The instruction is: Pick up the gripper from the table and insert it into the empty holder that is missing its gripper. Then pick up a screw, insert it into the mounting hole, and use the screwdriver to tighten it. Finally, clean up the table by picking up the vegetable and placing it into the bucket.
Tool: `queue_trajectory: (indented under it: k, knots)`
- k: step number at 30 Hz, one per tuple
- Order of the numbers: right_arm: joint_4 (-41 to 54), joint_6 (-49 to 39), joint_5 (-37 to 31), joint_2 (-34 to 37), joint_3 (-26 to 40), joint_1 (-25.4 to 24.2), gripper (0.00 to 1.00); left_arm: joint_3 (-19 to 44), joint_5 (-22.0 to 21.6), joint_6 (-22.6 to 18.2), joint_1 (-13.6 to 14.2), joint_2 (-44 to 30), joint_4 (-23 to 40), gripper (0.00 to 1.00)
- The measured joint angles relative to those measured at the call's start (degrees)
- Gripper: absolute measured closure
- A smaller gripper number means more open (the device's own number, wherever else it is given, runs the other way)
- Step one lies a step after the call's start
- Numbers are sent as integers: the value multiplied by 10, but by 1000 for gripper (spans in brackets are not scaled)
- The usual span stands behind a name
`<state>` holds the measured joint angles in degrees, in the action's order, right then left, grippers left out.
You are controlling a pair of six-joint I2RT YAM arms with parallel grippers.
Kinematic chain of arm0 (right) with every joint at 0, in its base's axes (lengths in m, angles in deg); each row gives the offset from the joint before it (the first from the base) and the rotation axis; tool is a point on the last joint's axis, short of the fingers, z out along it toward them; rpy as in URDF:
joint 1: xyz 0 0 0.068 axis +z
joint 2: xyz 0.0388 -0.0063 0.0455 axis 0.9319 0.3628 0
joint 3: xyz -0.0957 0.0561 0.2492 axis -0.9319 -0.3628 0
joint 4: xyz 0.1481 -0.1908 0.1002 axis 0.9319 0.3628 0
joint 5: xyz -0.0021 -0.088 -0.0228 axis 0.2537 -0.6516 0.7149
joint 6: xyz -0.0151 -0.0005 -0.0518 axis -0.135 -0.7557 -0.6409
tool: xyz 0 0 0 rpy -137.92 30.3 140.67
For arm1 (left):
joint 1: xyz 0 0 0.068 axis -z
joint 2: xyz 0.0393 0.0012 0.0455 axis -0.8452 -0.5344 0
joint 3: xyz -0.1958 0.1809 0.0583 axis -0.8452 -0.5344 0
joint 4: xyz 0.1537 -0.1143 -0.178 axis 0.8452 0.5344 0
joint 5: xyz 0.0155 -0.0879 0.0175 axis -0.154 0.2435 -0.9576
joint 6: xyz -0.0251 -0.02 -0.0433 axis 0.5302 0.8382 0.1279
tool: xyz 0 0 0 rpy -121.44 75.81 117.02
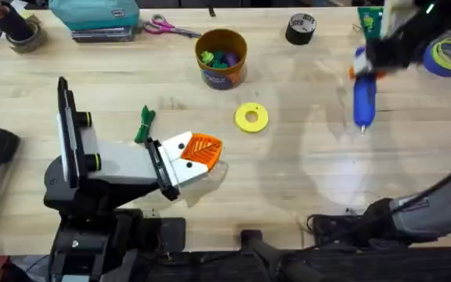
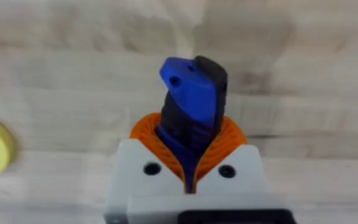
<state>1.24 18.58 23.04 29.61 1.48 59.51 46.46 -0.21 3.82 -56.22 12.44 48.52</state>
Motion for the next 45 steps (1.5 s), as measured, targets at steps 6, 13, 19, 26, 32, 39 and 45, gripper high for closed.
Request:
queue_trajectory:
  k: [6,13,19,26,32,39,45]
  knots:
    - [0,3,0,-36,148,57,977,0,0,0,0,0,0,996]
    - [-63,5,2,-41,299,147,977,0,0,0,0,0,0,996]
    - [-148,8,2,-41,364,230,977,0,0,0,0,0,0,996]
    - [-218,9,42,-45,400,312,977,0,0,0,0,0,0,996]
    - [-248,26,147,-60,400,335,977,0,0,0,0,0,0,996]
    - [-297,45,273,-69,397,335,977,0,0,0,0,0,0,996]
    - [-351,70,347,-69,366,335,977,0,0,0,0,0,0,996]
